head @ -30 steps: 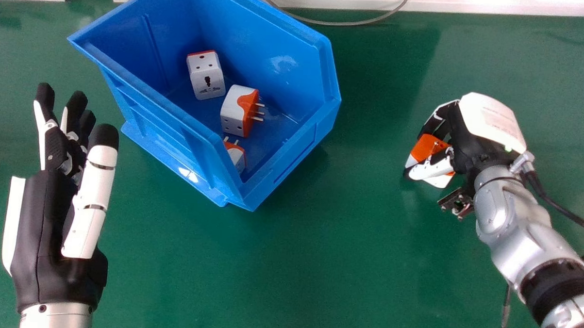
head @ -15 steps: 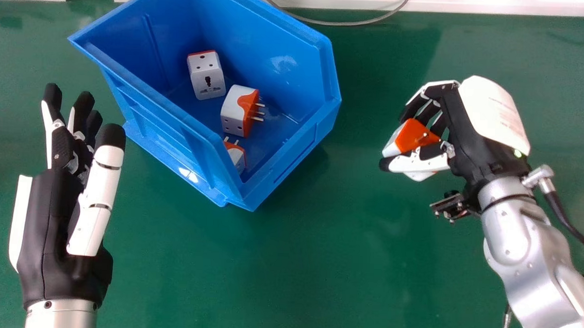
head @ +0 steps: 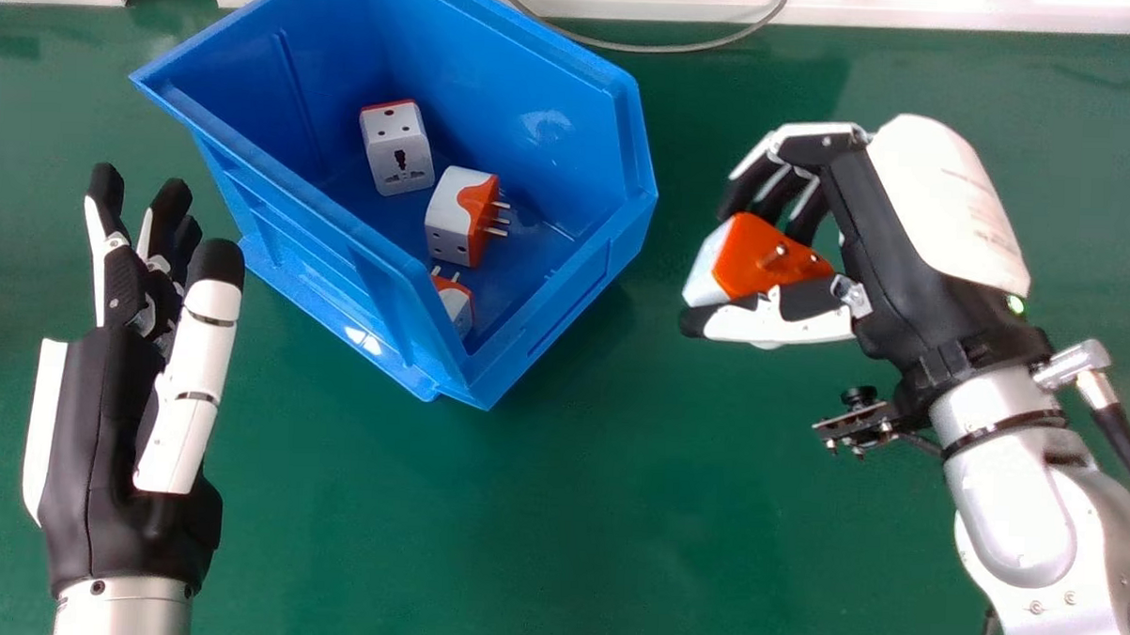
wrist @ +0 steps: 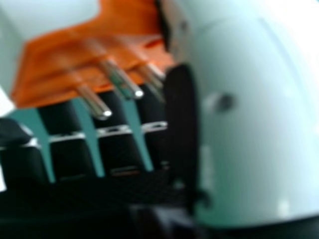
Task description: Pick all objects and put in blue box
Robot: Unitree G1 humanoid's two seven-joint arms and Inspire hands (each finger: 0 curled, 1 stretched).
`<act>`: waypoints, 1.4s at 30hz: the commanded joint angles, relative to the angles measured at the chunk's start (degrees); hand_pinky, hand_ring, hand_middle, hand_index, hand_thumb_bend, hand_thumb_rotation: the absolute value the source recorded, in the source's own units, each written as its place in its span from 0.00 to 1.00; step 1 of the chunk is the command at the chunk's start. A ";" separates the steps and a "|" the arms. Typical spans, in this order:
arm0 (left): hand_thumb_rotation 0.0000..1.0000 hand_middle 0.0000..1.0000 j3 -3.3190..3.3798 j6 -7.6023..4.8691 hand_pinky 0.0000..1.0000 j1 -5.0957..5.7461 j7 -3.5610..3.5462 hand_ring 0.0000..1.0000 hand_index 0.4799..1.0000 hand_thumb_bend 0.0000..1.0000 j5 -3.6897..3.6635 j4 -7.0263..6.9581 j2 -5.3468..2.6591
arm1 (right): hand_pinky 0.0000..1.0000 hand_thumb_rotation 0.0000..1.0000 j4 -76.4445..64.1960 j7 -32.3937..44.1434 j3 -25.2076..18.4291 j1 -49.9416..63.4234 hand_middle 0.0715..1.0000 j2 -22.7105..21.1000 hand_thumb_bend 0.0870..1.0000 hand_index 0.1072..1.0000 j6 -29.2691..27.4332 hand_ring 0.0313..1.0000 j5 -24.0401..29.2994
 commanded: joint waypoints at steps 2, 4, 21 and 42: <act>0.68 0.98 -0.28 -1.05 1.00 -0.35 0.32 1.00 0.94 0.53 0.23 -0.40 -0.31 | 0.07 0.13 -3.12 1.28 0.36 -2.63 0.08 1.12 0.44 0.41 -2.29 0.06 0.01; 0.67 0.98 -0.40 -1.02 1.00 -0.35 0.48 1.00 0.94 0.53 0.24 -0.44 -0.55 | 0.07 0.13 -2.77 1.78 1.05 -4.56 0.08 1.82 0.43 0.41 -3.06 0.06 -0.42; 0.65 0.99 -1.24 -1.46 1.00 1.23 0.83 1.00 0.96 0.52 0.85 -1.38 -1.07 | 0.21 0.13 22.07 -1.15 7.73 -29.07 0.35 11.88 0.43 0.42 -9.95 0.27 -4.16; 0.67 0.99 -1.92 -2.93 1.00 3.82 1.05 1.00 0.97 0.54 1.39 -1.99 -1.73 | 0.28 0.00 64.61 -7.83 14.89 -53.07 0.45 24.14 0.46 0.49 -8.75 0.36 -7.58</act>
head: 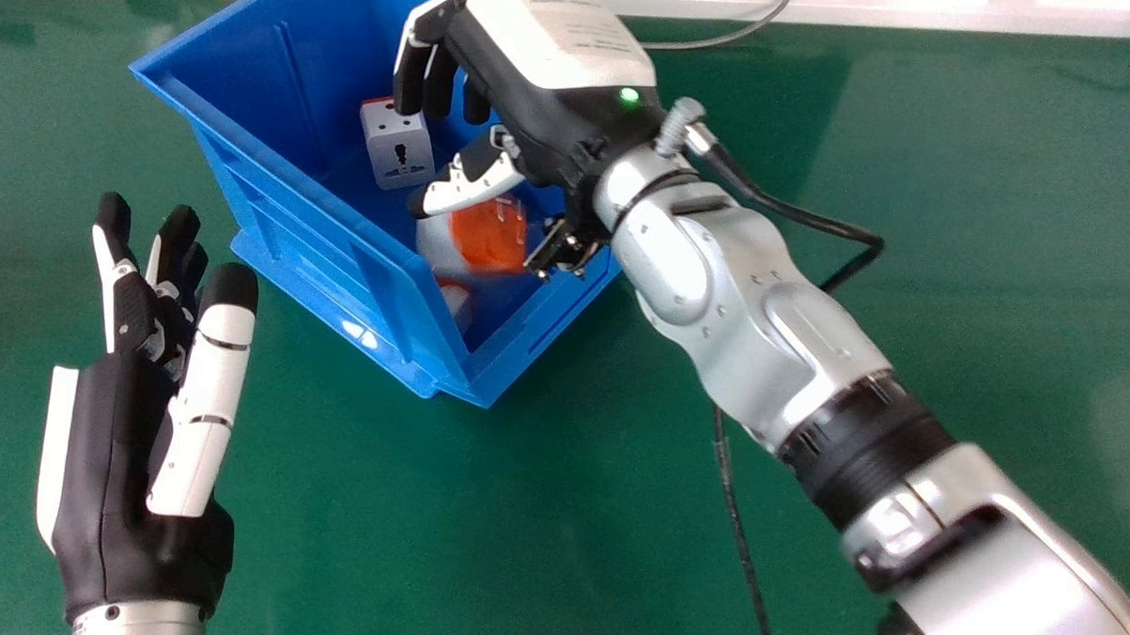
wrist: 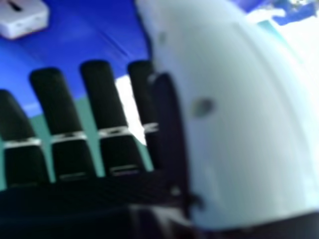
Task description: Pick all objects and put in blue box
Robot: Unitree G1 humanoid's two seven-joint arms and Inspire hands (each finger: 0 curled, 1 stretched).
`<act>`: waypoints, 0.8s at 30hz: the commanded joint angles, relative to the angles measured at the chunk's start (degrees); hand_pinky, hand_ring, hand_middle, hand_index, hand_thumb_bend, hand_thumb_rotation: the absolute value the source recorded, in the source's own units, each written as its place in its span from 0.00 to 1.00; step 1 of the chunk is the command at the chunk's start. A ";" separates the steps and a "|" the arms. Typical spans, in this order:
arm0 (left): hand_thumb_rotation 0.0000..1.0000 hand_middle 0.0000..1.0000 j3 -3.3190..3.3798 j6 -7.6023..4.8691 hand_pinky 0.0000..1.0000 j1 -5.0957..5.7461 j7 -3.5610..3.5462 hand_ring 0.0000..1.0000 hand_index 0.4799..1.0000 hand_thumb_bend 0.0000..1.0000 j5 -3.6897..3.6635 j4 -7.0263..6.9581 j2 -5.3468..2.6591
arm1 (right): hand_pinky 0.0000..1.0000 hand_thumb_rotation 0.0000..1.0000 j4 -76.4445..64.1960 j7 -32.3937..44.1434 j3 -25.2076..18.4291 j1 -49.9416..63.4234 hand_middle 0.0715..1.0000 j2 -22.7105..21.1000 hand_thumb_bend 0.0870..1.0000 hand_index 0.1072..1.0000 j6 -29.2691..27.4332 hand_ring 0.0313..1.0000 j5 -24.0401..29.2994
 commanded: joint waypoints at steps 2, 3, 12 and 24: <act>0.67 0.99 -0.24 -1.51 1.00 0.84 0.24 1.00 0.97 0.53 0.38 -1.96 -0.23 | 0.27 0.00 5.23 -2.98 0.20 -5.38 0.45 2.08 0.46 0.49 -0.29 0.36 0.18; 0.66 0.99 -0.30 -1.56 1.00 0.95 0.27 1.00 0.96 0.53 0.37 -1.96 -0.26 | 0.27 0.00 6.85 -3.57 0.25 -5.93 0.45 2.36 0.46 0.49 -0.87 0.36 0.36; 0.67 0.99 -0.49 -2.38 1.00 0.62 0.44 1.00 0.96 0.56 0.30 -0.69 -0.67 | 0.31 0.00 13.08 -6.07 0.96 -8.43 0.48 3.25 0.46 0.45 -4.59 0.38 1.03; 0.66 0.99 -0.14 -3.67 1.00 -1.28 0.07 1.00 0.97 0.55 -0.12 1.60 -0.45 | 0.31 0.00 11.58 -11.57 0.59 -7.11 0.48 1.41 0.46 0.46 -6.69 0.38 1.03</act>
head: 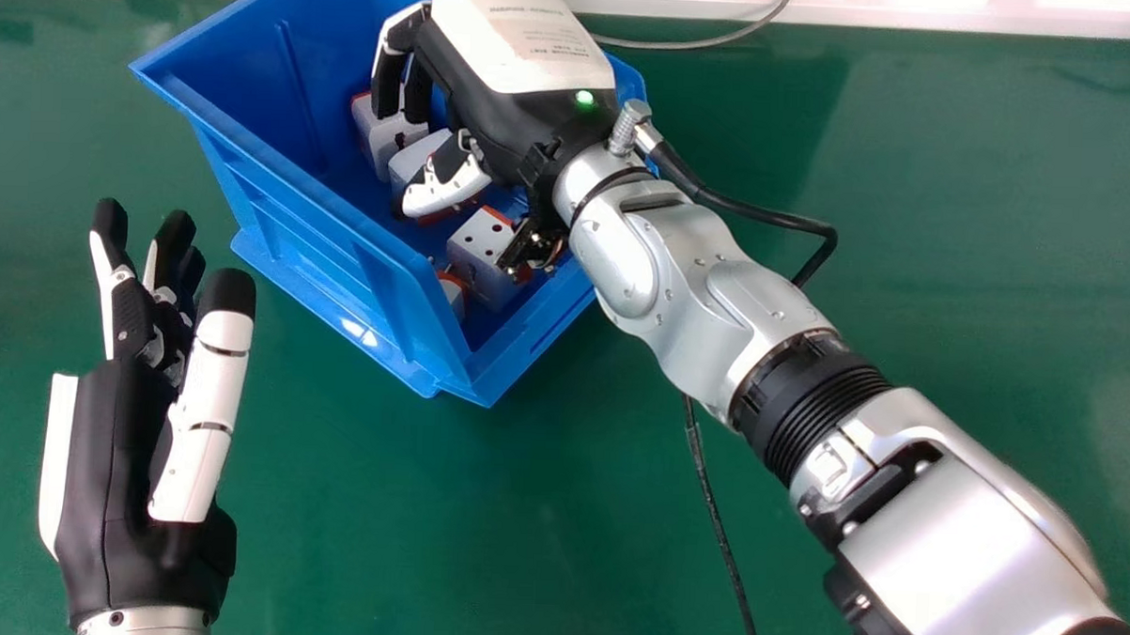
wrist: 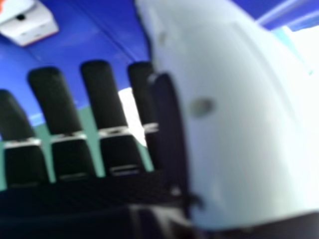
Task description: Pick all objects and put in blue box
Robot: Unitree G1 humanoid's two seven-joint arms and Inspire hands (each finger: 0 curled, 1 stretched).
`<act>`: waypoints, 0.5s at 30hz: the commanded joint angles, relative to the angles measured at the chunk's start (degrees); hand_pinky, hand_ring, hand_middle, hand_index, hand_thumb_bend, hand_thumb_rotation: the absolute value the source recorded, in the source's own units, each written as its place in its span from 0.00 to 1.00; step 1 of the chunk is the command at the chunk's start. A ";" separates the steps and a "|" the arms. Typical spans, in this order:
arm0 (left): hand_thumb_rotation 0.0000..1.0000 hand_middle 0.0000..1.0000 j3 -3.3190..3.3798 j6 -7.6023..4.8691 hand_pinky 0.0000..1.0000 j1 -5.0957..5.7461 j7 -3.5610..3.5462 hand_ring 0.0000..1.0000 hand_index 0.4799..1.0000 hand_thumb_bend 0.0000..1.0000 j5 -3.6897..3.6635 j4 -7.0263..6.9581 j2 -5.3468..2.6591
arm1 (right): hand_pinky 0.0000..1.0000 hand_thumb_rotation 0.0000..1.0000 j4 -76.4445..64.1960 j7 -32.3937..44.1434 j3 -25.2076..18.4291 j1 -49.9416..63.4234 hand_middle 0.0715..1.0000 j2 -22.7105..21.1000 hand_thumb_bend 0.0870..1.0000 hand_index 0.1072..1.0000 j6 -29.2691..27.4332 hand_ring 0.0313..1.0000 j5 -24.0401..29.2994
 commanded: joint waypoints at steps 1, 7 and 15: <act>0.67 0.99 0.20 -1.83 1.00 -0.58 -0.24 1.00 0.97 0.55 -0.13 0.11 0.18 | 0.31 0.00 -3.39 -2.22 -0.53 -1.31 0.48 -0.99 0.46 0.47 -1.00 0.38 0.21; 0.66 0.98 0.46 -1.66 1.00 -2.10 -0.31 1.00 0.96 0.54 -0.33 1.16 0.44 | 0.33 0.00 -14.86 -3.49 -1.31 4.42 0.44 -4.28 0.46 0.47 -1.42 0.40 0.34; 0.66 0.98 0.31 -1.09 1.00 -2.80 0.18 1.00 0.93 0.52 0.27 0.57 0.45 | 0.62 0.24 -38.78 -2.36 -2.66 17.57 0.82 -9.27 0.36 0.69 3.06 0.80 -2.63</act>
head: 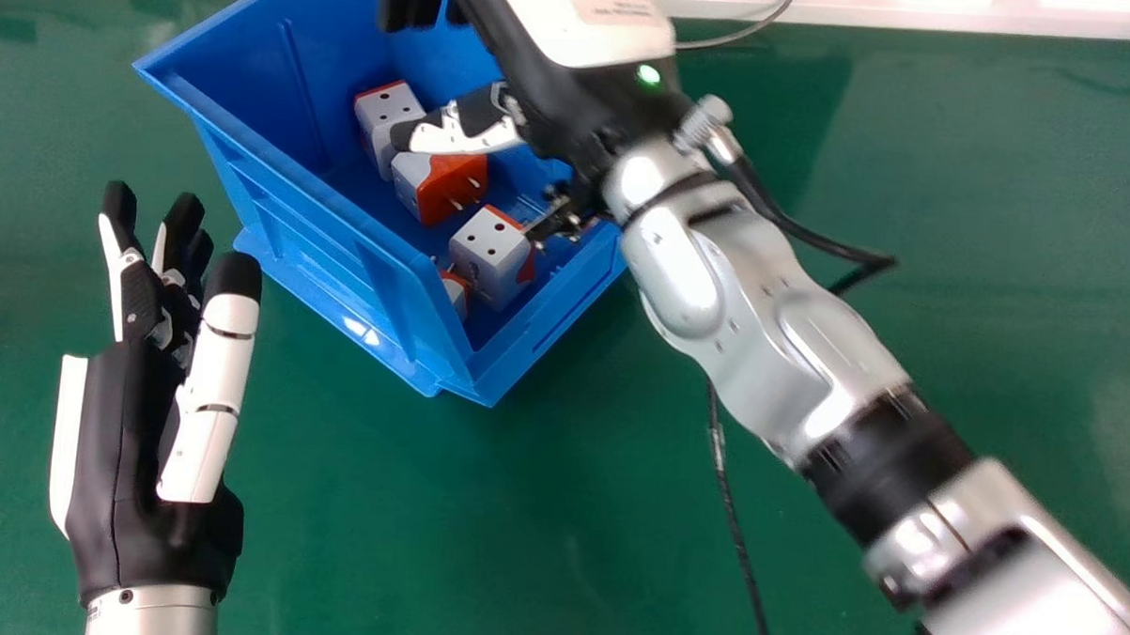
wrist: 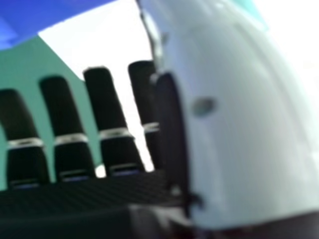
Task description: Pick all objects and put in blue box
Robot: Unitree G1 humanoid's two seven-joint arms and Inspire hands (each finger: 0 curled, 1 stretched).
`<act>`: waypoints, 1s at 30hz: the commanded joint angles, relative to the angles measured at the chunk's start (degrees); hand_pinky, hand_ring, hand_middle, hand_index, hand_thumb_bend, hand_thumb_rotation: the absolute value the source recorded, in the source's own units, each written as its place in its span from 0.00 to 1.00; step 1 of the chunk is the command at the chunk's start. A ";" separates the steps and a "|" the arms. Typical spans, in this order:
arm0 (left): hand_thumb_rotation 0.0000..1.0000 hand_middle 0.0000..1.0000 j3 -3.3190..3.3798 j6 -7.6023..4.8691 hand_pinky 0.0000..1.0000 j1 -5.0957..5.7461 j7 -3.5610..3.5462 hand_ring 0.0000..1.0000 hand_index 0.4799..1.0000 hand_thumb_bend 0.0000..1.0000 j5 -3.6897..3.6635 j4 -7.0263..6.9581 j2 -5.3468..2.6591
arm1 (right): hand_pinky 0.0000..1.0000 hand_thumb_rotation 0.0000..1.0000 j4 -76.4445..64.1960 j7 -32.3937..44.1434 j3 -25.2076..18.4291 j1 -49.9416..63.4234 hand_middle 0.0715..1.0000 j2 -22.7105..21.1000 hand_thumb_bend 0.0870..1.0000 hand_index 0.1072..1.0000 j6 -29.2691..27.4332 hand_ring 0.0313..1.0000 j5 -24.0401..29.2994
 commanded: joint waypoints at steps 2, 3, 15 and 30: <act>0.65 0.98 0.15 -0.86 1.00 -0.47 0.06 1.00 0.92 0.52 0.12 -0.90 0.27 | 0.71 0.43 -11.32 1.64 -2.44 5.55 0.91 -1.49 0.30 0.85 1.37 0.90 0.51; 0.65 0.98 0.20 -0.93 1.00 -0.53 0.05 1.00 0.92 0.52 0.18 -0.81 0.32 | 0.76 0.53 -14.09 2.17 -3.11 7.66 0.95 -1.76 0.28 0.90 1.39 0.94 1.24; 0.65 0.99 1.08 -0.08 1.00 -0.79 0.20 1.00 0.96 0.41 0.32 -1.28 1.14 | 0.95 0.99 -34.49 -0.30 -15.78 37.55 1.00 -4.97 0.34 1.00 -6.45 1.00 11.45; 0.64 1.00 2.92 -0.01 1.00 -2.02 0.16 1.00 1.00 0.43 0.24 0.18 2.58 | 1.00 1.00 -31.27 4.54 -27.25 53.24 1.00 -2.63 0.52 1.00 -6.76 1.00 28.93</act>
